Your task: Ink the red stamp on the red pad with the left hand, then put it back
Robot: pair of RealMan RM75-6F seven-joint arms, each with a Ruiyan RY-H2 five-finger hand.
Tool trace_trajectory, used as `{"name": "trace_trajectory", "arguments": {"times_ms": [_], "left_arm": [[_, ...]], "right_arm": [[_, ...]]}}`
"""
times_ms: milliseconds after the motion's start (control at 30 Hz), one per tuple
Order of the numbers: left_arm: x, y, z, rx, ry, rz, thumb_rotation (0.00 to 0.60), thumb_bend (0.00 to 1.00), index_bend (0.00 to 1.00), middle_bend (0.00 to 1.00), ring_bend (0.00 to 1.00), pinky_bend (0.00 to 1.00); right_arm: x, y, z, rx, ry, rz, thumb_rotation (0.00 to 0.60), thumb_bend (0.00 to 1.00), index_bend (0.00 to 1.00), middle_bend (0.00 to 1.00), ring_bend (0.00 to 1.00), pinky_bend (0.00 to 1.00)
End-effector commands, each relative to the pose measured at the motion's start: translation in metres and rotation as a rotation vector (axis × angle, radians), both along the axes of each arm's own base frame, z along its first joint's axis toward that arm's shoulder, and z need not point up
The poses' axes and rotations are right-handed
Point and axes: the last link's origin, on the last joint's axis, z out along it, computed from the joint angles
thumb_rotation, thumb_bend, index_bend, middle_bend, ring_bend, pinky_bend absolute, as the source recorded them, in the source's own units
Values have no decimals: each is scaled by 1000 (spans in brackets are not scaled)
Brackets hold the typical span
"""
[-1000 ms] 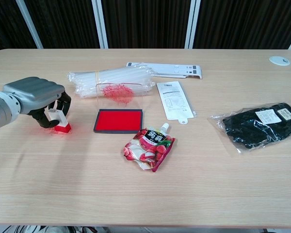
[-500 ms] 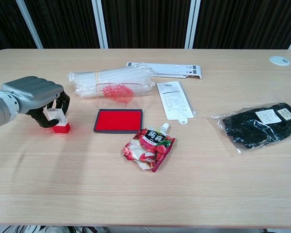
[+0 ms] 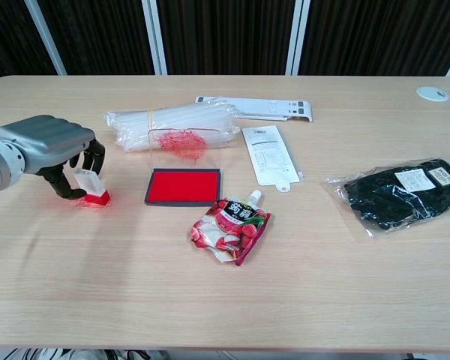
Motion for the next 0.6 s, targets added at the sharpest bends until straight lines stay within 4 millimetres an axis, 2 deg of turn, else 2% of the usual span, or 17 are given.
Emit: {"name": "trace_trajectory", "arguments": {"times_ms": [33,267,367,533,600], "left_arm": [[0,0,0,0,0,0,600,223,439,416,370,480],[2,-1,4,11,-2,-6,600,155,400,372,345,463],[3,-1,8,22,-3,-7,600,152,346,308,299,422],[0,-8,23,47,-38,5,600,152,132,89,125,237],[-3,-12,32,63,-57,5,600,152,61,32,77,189]], "right_arm": [[0,0,0,0,0,0,600,159,0,0,0,198],[0,0,0,0,0,-1,600,160,0,0,0,199],[0,0,0,0,1,0,600,160,0,0,0,199],[-1,0,1,-2,9,2,600,160,0,0,0,198],[-1,0,1,-1,12,3,600,161,0,0,0,199]]}}
